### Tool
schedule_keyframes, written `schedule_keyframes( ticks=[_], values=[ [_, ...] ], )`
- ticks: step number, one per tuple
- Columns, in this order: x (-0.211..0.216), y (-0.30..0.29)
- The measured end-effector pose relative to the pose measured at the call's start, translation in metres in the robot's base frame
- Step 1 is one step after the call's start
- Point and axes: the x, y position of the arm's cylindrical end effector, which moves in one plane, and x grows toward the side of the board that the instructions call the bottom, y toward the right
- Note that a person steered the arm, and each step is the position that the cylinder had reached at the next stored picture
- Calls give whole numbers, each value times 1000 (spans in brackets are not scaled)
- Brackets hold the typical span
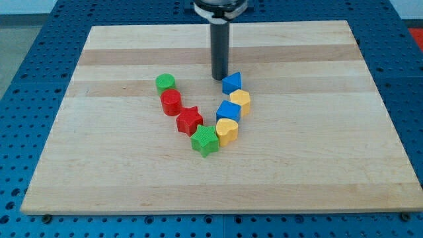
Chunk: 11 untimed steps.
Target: Nudge the blue triangle a bit right
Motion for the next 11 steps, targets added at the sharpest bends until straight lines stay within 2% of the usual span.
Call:
schedule_keyframes(
  ticks=[1,7,9,11],
  values=[
    [1,-20],
    [38,-2],
    [6,12],
    [6,21]
  ],
)
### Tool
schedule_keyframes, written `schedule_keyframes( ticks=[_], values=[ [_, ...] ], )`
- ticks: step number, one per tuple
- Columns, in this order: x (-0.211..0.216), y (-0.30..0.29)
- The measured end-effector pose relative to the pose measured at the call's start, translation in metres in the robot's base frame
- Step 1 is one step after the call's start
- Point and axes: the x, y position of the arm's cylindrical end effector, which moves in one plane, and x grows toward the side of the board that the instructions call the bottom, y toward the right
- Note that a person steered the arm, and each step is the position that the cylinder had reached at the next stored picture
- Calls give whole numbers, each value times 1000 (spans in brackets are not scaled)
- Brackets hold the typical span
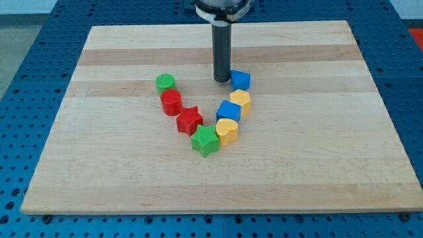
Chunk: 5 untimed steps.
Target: Nudge the blue triangle a bit right
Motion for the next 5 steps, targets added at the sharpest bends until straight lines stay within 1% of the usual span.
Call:
schedule_keyframes(
  ticks=[2,3,5],
  values=[
    [9,3],
    [25,3],
    [29,5]
  ],
)
